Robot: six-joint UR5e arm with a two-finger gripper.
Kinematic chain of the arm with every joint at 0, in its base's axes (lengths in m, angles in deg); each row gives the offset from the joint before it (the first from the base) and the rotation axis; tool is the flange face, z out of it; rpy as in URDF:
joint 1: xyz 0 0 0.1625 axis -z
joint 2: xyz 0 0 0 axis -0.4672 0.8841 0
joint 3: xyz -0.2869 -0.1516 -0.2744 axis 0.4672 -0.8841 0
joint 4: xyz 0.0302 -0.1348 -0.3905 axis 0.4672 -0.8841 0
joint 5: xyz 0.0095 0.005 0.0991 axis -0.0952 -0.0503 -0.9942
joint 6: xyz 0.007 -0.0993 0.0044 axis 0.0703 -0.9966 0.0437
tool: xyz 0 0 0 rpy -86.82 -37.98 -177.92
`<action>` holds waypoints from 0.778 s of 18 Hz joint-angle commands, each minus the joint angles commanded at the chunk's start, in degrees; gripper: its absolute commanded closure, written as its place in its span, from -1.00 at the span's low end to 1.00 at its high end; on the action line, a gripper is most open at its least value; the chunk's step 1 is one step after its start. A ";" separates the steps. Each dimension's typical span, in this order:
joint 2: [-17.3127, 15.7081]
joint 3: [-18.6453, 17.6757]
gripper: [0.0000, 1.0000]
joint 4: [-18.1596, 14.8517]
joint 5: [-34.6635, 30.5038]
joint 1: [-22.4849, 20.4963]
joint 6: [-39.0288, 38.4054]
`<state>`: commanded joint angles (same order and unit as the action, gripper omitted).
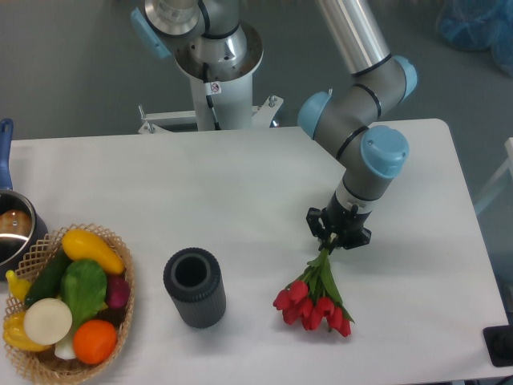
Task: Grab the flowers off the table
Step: 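Lift the gripped red tulips up off the table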
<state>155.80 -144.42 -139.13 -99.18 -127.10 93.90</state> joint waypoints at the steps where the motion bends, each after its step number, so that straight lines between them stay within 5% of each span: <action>1: -0.44 0.96 0.67 -0.17 0.09 0.17 -0.09; 7: -1.85 6.85 0.67 -0.09 2.53 0.88 -1.05; 14: -2.90 16.00 0.67 0.26 19.93 0.70 -6.86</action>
<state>152.90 -128.43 -138.87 -79.25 -126.39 87.04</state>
